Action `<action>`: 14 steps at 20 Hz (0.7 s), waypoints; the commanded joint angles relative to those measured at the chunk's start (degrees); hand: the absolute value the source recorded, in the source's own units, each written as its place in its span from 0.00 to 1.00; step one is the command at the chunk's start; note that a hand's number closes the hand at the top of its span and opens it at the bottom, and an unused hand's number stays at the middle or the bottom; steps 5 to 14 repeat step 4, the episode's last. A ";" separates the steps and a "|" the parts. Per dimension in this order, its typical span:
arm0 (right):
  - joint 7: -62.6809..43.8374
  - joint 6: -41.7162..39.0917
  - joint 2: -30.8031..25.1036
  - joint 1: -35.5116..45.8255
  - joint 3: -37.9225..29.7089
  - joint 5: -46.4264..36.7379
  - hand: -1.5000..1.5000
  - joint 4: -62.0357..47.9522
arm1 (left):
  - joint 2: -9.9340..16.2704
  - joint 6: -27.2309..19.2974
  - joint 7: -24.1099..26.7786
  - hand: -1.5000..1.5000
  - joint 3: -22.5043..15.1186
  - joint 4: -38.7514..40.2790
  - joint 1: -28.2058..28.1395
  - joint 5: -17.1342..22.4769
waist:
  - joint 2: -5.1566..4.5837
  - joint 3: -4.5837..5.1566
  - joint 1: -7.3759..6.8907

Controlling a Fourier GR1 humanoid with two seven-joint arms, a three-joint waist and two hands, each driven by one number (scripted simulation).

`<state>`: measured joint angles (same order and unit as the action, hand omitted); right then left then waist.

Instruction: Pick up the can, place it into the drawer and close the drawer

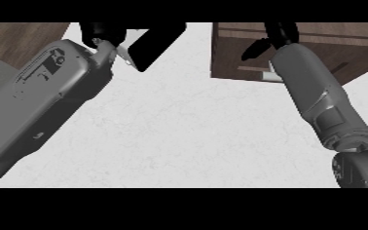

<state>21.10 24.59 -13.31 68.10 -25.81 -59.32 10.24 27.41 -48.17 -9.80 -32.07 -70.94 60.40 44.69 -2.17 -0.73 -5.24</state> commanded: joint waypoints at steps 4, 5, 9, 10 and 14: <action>2.48 -2.21 2.27 3.97 -9.05 9.77 0.00 1.47 | 0.45 0.05 -0.76 0.00 0.45 -1.55 -0.85 -0.41 | -0.02 0.50 -0.90; 2.48 -2.21 2.27 3.97 -9.05 9.77 0.00 1.47 | 0.45 0.05 -0.76 0.00 0.45 -1.55 -0.85 -0.41 | -0.02 0.50 -0.90; 2.48 -2.21 2.27 3.97 -9.05 9.77 0.00 1.47 | 0.45 0.05 -0.76 0.00 0.45 -1.55 -0.85 -0.41 | -0.02 0.50 -0.90; 2.48 -2.21 2.27 3.97 -9.05 9.77 0.00 1.47 | 0.45 0.05 -0.76 0.00 0.45 -1.55 -0.85 -0.41 | -0.02 0.50 -0.90; 2.48 -2.21 2.27 3.97 -9.05 9.77 0.00 1.47 | 0.45 0.05 -0.76 0.00 0.45 -1.55 -0.85 -0.41 | -0.02 0.50 -0.90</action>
